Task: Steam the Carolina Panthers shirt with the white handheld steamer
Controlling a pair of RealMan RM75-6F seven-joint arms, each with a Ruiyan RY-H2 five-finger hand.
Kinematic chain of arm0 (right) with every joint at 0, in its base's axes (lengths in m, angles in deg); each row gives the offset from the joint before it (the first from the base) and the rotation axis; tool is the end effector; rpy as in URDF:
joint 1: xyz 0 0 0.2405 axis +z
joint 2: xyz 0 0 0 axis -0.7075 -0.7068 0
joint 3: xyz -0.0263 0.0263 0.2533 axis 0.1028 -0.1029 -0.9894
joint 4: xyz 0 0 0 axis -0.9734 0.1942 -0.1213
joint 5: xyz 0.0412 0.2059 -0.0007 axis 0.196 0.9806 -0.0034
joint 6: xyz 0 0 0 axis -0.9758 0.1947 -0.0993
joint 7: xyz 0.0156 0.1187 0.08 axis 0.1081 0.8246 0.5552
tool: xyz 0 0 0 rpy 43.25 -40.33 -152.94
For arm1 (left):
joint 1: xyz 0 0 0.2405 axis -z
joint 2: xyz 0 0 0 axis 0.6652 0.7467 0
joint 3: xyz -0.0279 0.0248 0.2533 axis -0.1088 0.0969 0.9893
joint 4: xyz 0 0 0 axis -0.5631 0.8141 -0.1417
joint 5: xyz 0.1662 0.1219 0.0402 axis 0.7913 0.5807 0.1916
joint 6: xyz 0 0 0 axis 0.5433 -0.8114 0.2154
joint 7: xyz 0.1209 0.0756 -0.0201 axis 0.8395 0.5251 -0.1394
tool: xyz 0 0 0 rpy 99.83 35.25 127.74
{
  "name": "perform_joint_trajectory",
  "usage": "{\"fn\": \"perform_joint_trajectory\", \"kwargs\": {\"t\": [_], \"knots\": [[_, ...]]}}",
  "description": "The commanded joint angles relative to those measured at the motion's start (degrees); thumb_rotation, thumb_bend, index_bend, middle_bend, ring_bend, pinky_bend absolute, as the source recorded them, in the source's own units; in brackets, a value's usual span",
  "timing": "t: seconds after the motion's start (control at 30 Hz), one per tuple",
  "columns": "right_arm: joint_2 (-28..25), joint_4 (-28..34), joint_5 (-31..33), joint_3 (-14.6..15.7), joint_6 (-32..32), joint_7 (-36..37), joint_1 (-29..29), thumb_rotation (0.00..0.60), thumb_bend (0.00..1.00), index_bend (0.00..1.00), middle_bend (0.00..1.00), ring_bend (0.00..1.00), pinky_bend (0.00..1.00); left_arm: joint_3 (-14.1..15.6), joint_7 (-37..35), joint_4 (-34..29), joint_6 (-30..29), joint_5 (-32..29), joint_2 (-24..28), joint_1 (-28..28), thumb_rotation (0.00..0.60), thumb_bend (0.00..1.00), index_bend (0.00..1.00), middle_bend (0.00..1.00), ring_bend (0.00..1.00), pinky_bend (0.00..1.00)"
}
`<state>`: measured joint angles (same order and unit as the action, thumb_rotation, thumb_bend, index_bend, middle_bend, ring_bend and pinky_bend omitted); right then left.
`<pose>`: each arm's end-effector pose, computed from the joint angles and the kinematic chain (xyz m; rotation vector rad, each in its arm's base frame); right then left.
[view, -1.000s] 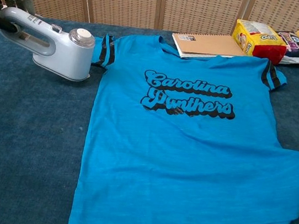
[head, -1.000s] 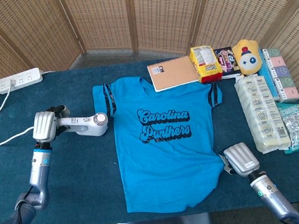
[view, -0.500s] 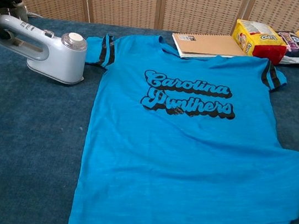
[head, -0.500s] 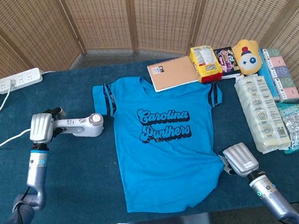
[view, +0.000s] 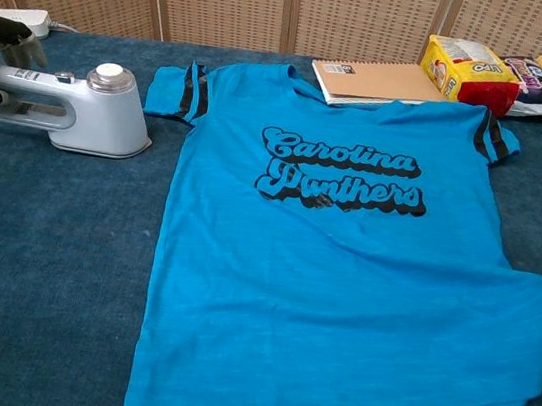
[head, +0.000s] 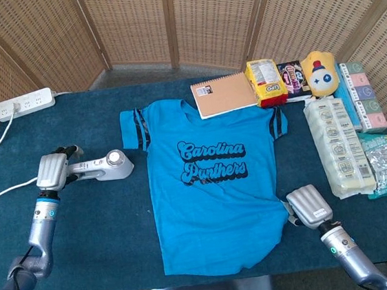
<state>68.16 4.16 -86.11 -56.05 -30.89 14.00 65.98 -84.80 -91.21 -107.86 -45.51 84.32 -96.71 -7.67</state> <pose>-0.2579 -0.2355 0.0389 1.8858 -0.8278 0.7404 -0.3088 0.3797 0.0281 -1.4614 -0.8954 -1.0257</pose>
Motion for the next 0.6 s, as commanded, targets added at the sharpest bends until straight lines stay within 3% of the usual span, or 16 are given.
{"fn": "perform_joint_trajectory", "kwargs": {"t": [0.03, 0.33, 0.6], "knots": [[0.03, 0.03, 0.02, 0.00, 0.02, -0.04, 0.03, 0.600, 0.32, 0.72, 0.67, 0.66, 0.69, 0.12, 1.87, -2.48, 1.11, -0.35, 1.47, -0.39, 0.574, 0.33, 0.32, 0.42, 0.35, 0.45], [0.03, 0.14, 0.01, 0.03, -0.15, -0.17, 0.05, 0.600, 0.32, 0.72, 0.67, 0.66, 0.69, 0.85, 7.50, -8.93, 1.62, -0.37, 4.43, -1.62, 0.569, 0.27, 0.12, 0.27, 0.19, 0.33], [-0.02, 0.21, -0.13, 0.05, -0.43, -0.11, 0.03, 0.600, 0.32, 0.72, 0.67, 0.66, 0.69, 1.18, 12.06, -15.25, 1.25, -0.28, 7.07, -2.34, 0.568, 0.24, 0.00, 0.20, 0.12, 0.28]]}}
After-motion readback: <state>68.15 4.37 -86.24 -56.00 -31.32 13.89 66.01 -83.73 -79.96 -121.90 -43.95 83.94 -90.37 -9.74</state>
